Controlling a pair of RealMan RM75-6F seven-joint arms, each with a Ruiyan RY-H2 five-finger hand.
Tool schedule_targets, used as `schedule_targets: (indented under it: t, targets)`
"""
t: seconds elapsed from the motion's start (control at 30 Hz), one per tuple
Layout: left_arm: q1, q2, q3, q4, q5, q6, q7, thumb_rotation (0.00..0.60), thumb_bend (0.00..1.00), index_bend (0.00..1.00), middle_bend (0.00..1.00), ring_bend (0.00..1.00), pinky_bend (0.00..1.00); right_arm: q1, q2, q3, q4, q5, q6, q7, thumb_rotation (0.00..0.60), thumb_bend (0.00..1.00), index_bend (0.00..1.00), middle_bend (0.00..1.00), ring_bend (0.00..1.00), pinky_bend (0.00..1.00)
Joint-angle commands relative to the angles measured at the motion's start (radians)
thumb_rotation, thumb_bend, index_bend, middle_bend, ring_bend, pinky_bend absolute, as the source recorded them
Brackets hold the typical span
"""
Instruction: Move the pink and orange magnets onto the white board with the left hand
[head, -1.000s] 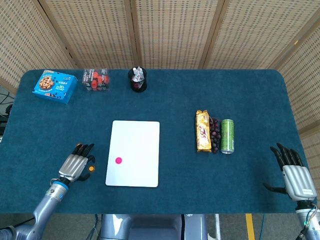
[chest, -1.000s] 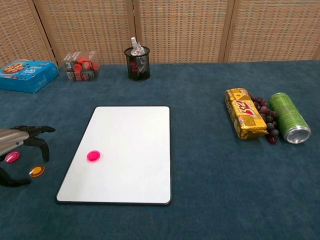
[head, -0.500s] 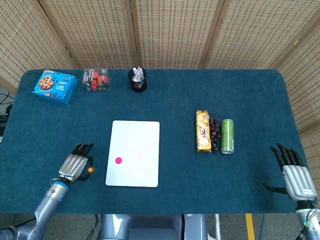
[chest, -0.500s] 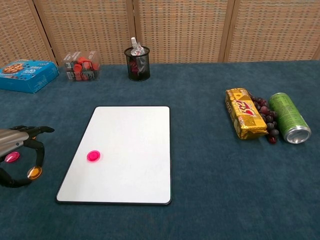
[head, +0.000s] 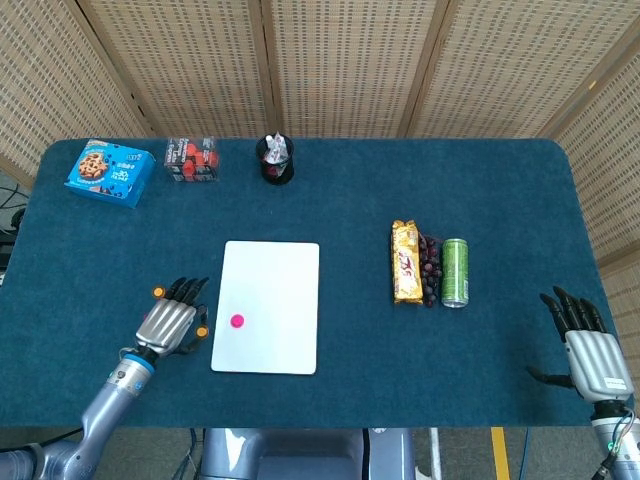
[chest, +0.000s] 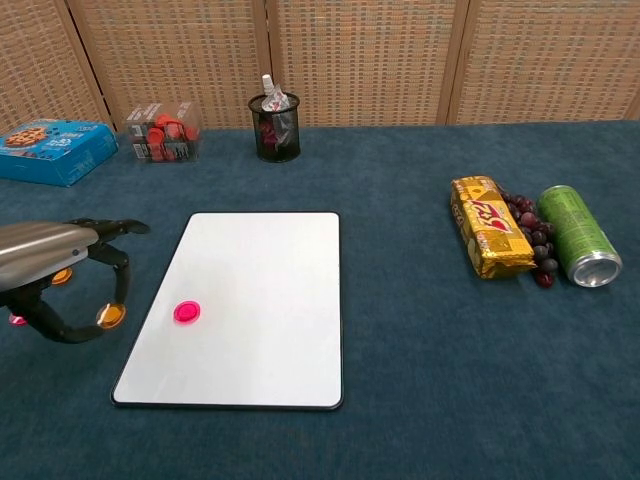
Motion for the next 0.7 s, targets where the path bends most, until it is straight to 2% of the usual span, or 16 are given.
schedule_targets:
  t: [0.03,0.33,0.43,0.47,0.53,0.7]
  targets:
    - [-0.037,-0.029,-0.011,-0.028,-0.024,-0.033,0.056,0.600,0.31,0.53,0.00,0.00,0.00,0.000,0.000,0.000,0.001,0.001,-0.001,0.001,0.600,0.10,0.05,0.00,0.00,0.00]
    - [-0.070,-0.100,0.003,-0.015,-0.075,-0.051,0.133,0.600,0.29,0.53,0.00,0.00,0.00,0.001,0.002,0.001,-0.002,0.006,-0.006,0.003,0.600,0.10,0.05,0.00,0.00,0.00]
    - [-0.072,-0.100,0.005,-0.019,-0.086,-0.050,0.135,0.600,0.27,0.44,0.00,0.00,0.00,0.002,0.003,0.001,-0.003,0.007,-0.007,0.004,0.600,0.10,0.05,0.00,0.00,0.00]
    - [-0.073,-0.097,0.006,-0.022,-0.090,-0.049,0.138,0.600,0.27,0.36,0.00,0.00,0.00,0.002,0.004,0.001,-0.003,0.007,-0.008,0.004,0.600,0.10,0.05,0.00,0.00,0.00]
    - [-0.074,-0.093,0.008,-0.026,-0.094,-0.047,0.137,0.600,0.26,0.29,0.00,0.00,0.00,0.002,0.004,0.001,-0.003,0.008,-0.009,0.004,0.600,0.10,0.05,0.00,0.00,0.00]
    - [-0.067,-0.063,0.011,-0.046,-0.079,-0.027,0.110,0.600,0.27,0.26,0.00,0.00,0.00,0.001,0.004,0.001,-0.004,0.007,-0.007,0.005,0.600,0.10,0.05,0.00,0.00,0.00]
